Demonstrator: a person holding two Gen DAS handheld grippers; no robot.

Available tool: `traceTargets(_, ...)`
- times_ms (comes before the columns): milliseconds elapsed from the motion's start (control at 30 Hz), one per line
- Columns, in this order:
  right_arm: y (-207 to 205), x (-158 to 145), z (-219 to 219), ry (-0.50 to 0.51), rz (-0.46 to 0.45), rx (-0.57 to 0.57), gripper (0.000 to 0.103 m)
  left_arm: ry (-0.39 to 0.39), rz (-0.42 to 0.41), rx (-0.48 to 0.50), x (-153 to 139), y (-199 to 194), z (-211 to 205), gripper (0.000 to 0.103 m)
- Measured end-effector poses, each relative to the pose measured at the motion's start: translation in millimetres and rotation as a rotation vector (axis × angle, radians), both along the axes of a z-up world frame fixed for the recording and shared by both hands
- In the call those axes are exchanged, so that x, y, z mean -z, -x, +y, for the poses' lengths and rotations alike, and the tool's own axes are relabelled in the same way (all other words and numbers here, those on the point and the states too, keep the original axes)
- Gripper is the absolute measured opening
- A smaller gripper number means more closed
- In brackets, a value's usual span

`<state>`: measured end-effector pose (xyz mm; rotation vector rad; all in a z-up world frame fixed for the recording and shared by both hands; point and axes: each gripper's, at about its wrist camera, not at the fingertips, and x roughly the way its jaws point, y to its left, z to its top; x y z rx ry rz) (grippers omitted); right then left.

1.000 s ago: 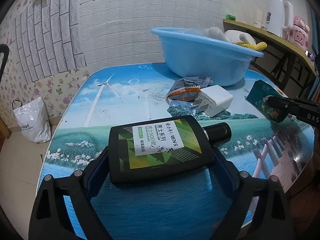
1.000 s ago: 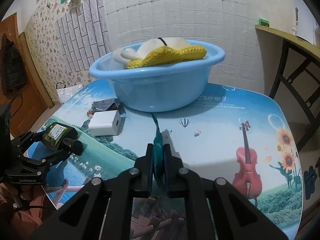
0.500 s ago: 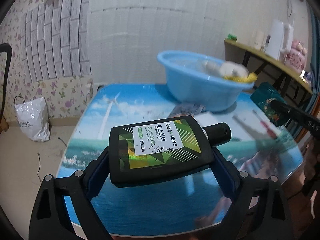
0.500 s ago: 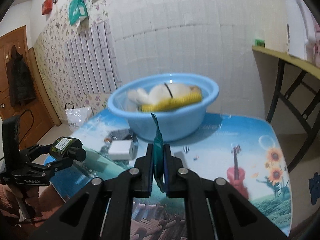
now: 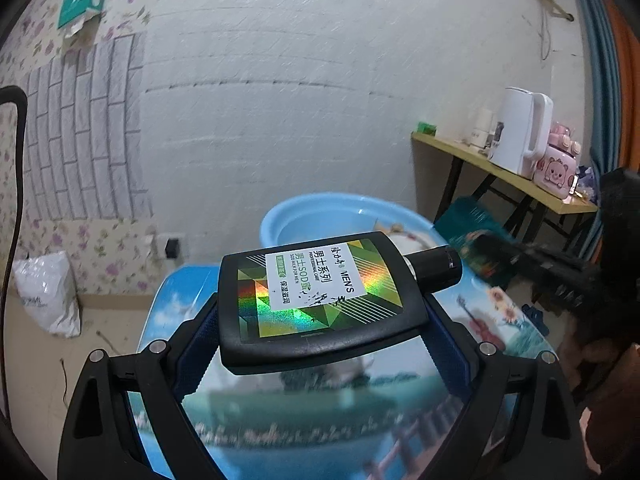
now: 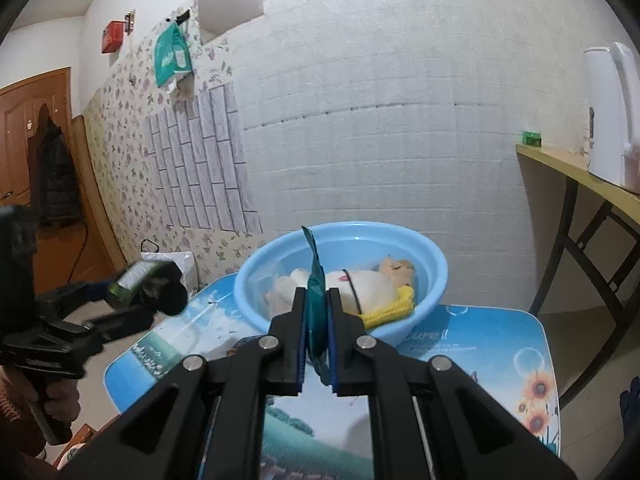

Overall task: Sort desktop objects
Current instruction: 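Carry the teal packet into the blue basin with the right gripper and release it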

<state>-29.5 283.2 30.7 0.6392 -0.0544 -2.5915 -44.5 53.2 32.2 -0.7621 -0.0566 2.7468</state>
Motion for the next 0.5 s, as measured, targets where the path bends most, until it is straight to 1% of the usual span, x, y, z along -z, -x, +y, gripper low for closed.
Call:
traceTargets(100, 17.5, 1.8, -2.3, -0.025, -0.023, 0.000, 0.009, 0.016, 0.013, 0.014, -5.5, 17.8, 8.5, 0.093)
traceTargets(167, 30.6, 2.3, -3.0, -0.039, -0.035, 0.003, 0.009, 0.009, 0.018, 0.025, -8.8, 33.1, 13.8, 0.093)
traceTargets(300, 56.5, 2.5, -2.9, -0.043, -0.060, -0.004, 0.009, 0.019, 0.035, 0.040, -12.2, 55.0, 25.8, 0.087)
traceTargets(400, 73.2, 3.2, -4.8, -0.047, -0.063, -0.008, 0.009, 0.016, 0.067, 0.065, -14.5, 70.6, 35.5, 0.086)
traceTargets(500, 88.5, 6.5, -7.8, -0.049, -0.074, -0.011, 0.009, 0.050, 0.045, 0.050, -7.5, 87.1, 42.0, 0.086)
